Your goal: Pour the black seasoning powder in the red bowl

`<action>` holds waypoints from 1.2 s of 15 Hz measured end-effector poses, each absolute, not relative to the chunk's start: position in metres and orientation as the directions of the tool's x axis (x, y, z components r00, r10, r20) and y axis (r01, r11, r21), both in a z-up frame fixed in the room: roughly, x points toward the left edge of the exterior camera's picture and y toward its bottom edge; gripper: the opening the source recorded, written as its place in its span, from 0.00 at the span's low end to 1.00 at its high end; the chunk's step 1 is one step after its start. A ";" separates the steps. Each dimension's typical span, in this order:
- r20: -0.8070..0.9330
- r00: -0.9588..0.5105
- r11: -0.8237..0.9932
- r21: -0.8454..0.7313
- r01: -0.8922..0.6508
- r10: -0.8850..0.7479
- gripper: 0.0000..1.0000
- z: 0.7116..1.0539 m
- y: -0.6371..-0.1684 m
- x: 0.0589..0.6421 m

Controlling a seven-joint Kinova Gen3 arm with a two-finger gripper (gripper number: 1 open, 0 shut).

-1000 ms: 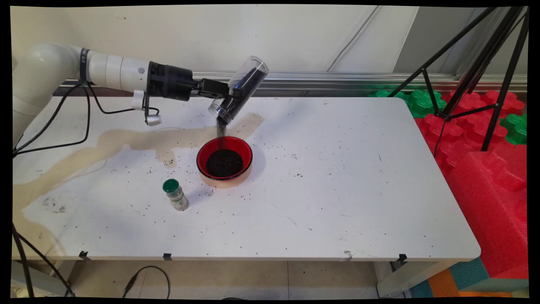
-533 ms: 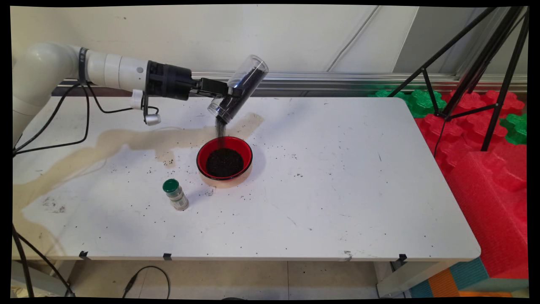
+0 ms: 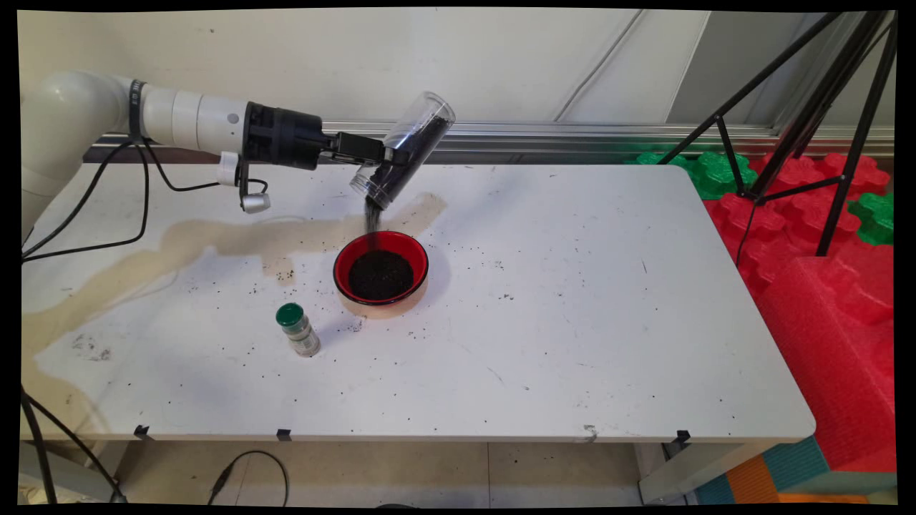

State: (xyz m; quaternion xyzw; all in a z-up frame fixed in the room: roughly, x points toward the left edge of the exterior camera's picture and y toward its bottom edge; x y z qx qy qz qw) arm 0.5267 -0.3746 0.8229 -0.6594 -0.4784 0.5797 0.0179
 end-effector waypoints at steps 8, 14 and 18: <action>-0.759 -0.118 -0.561 -0.567 0.603 0.641 0.00 0.825 -0.369 0.526; -0.770 -0.110 -0.577 -0.556 0.598 0.628 0.00 0.826 -0.365 0.525; -0.779 -0.106 -0.588 -0.548 0.596 0.619 0.00 0.827 -0.364 0.524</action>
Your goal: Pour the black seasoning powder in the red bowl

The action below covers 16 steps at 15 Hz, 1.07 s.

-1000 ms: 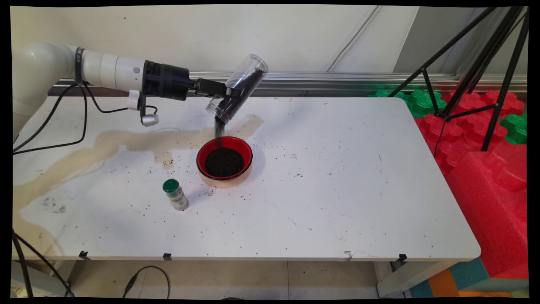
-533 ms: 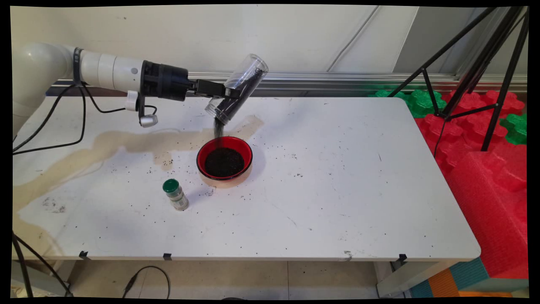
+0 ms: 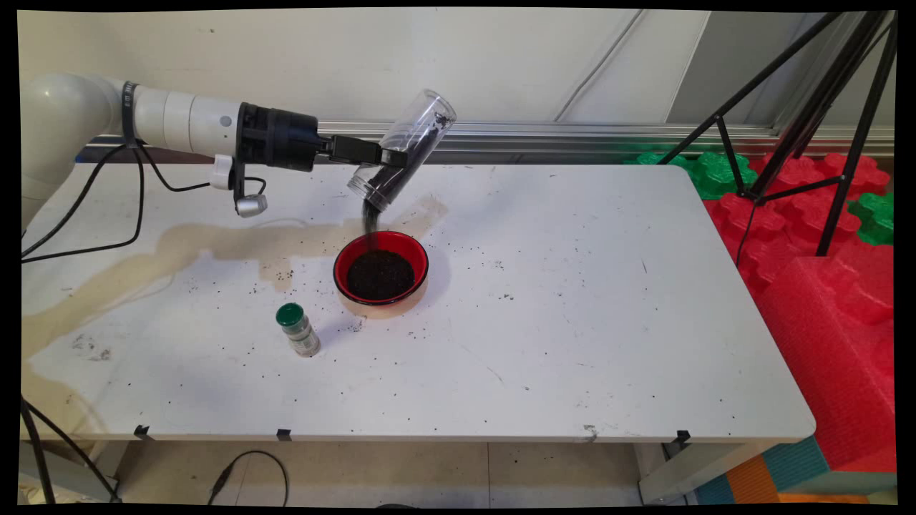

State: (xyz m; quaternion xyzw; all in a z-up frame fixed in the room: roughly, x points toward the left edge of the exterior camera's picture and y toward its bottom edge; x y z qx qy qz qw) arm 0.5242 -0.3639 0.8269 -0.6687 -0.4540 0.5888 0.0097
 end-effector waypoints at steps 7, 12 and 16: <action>-0.795 -0.097 -0.607 -0.530 0.592 0.599 0.00 0.829 -0.361 0.522; -0.807 -0.091 -0.622 -0.516 0.589 0.583 0.00 0.830 -0.360 0.521; -0.817 -0.088 -0.632 -0.504 0.589 0.570 0.00 0.831 -0.359 0.520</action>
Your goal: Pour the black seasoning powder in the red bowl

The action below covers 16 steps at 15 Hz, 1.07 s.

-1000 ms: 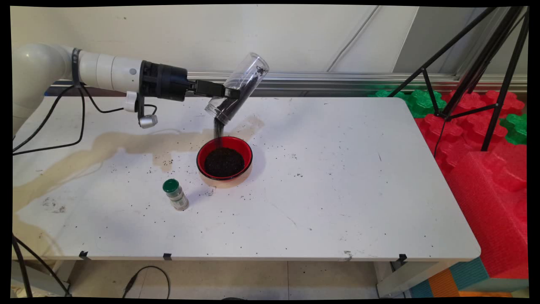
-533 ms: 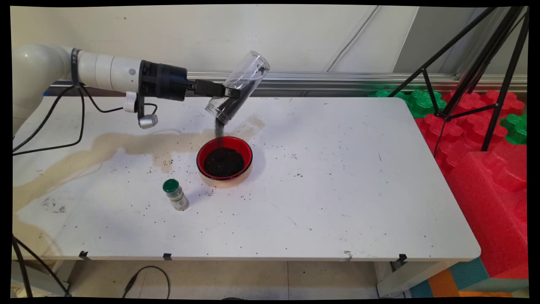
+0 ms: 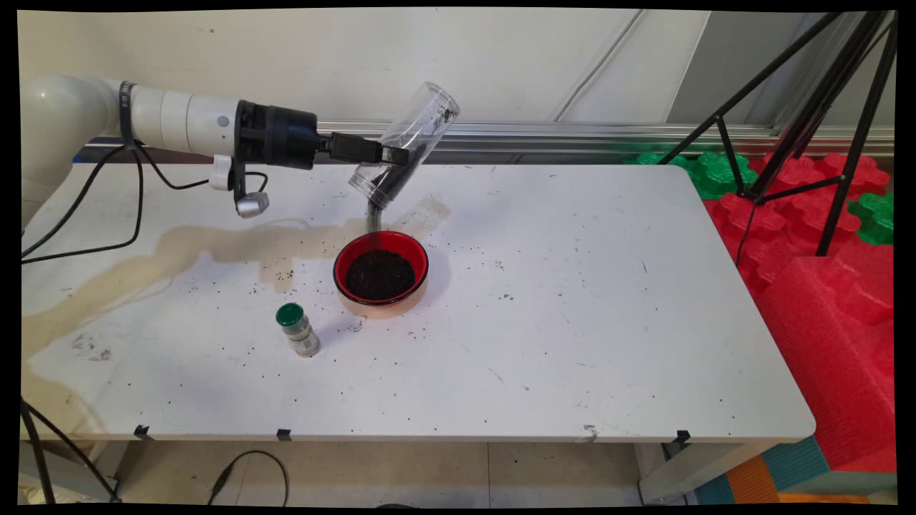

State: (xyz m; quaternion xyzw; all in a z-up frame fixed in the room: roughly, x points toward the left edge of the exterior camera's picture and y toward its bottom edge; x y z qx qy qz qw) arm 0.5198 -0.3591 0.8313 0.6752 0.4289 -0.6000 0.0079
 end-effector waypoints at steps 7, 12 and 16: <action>-0.836 -0.080 -0.650 -0.479 0.590 0.543 0.00 0.833 -0.359 0.520; -0.848 -0.075 -0.663 -0.462 0.589 0.525 0.00 0.833 -0.359 0.520; -0.856 -0.072 -0.672 -0.451 0.587 0.512 0.00 0.834 -0.358 0.521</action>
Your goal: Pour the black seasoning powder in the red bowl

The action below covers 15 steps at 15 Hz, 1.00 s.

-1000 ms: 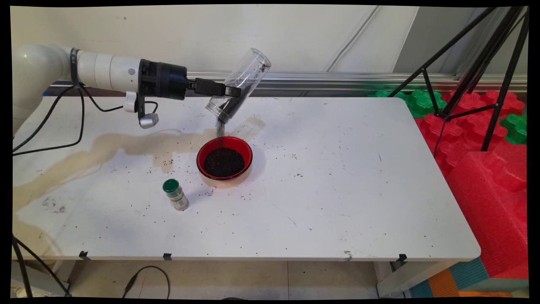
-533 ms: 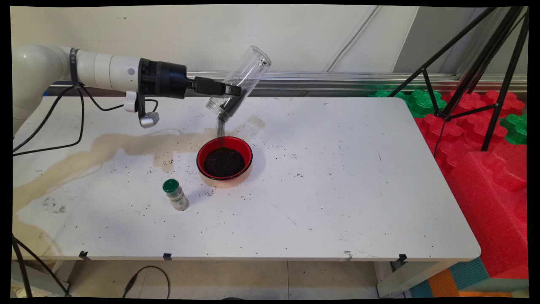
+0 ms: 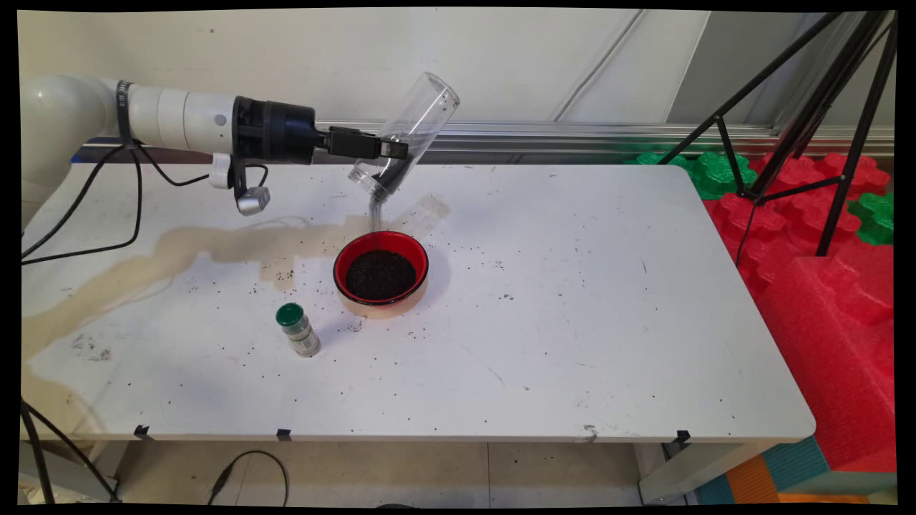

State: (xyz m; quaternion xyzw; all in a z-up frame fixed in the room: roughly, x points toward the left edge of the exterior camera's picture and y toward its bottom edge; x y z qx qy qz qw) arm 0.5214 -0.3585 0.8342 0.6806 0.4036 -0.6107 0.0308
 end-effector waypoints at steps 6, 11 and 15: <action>-0.870 -0.065 -0.689 -0.431 0.583 0.489 0.00 0.836 -0.356 0.522; -0.880 -0.065 -0.699 -0.416 0.582 0.470 0.00 0.836 -0.355 0.521; -0.886 -0.066 -0.705 -0.408 0.580 0.458 0.00 0.836 -0.353 0.521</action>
